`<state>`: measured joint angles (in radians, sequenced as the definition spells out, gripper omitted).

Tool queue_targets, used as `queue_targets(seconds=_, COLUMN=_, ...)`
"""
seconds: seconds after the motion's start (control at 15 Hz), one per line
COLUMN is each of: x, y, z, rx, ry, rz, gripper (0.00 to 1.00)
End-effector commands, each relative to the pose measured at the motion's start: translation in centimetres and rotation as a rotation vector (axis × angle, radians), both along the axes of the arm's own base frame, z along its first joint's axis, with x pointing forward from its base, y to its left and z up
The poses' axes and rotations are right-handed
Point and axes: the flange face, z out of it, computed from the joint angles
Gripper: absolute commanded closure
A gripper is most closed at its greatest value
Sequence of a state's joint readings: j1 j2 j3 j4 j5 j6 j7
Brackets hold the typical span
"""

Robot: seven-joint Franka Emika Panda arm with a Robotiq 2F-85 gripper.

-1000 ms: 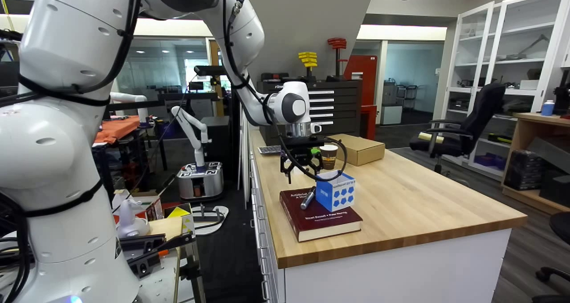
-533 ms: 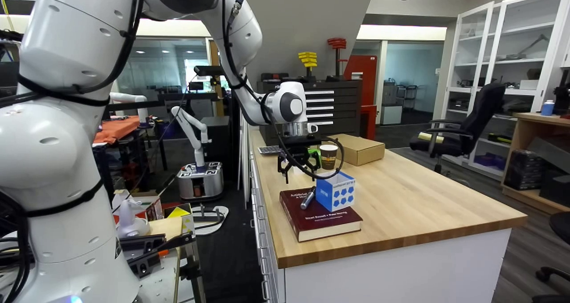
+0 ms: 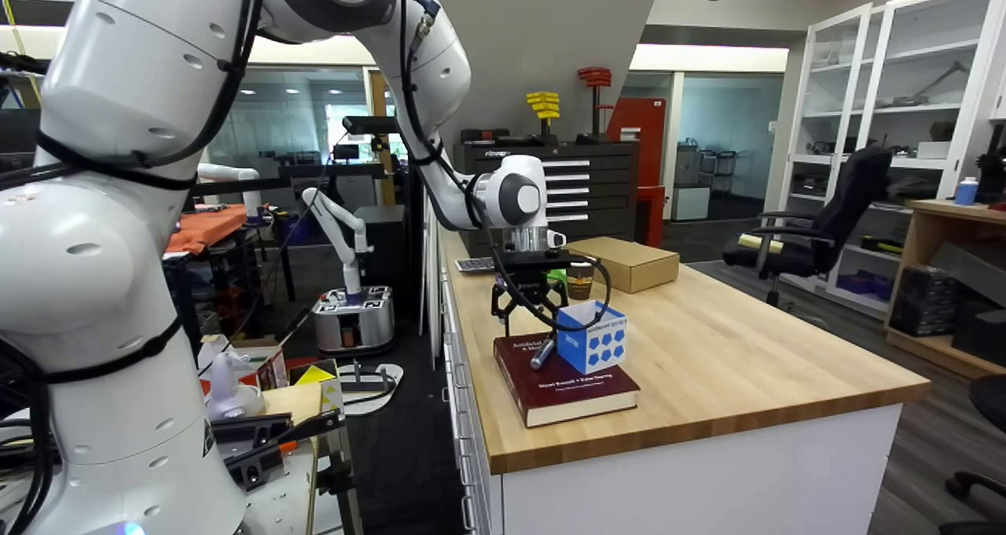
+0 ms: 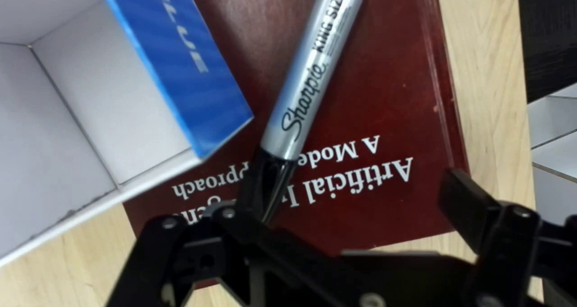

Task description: Pick up the marker from the book and put it in the box

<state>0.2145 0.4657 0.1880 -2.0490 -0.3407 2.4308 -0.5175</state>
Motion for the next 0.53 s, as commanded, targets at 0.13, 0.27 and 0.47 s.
queue_targets(seconds=0.13, x=0.75, y=-0.92, z=-0.01, rx=-0.010, ry=0.012, rz=-0.048, gripper=0.00)
queue_targets(seconds=0.27, x=0.84, y=-0.96, z=0.04, rx=-0.009, ry=0.010, rz=-0.055, gripper=0.00)
queue_targets(seconds=0.47, x=0.88, y=-1.10, z=-0.29, rx=-0.013, ry=0.015, rz=-0.060, gripper=0.00)
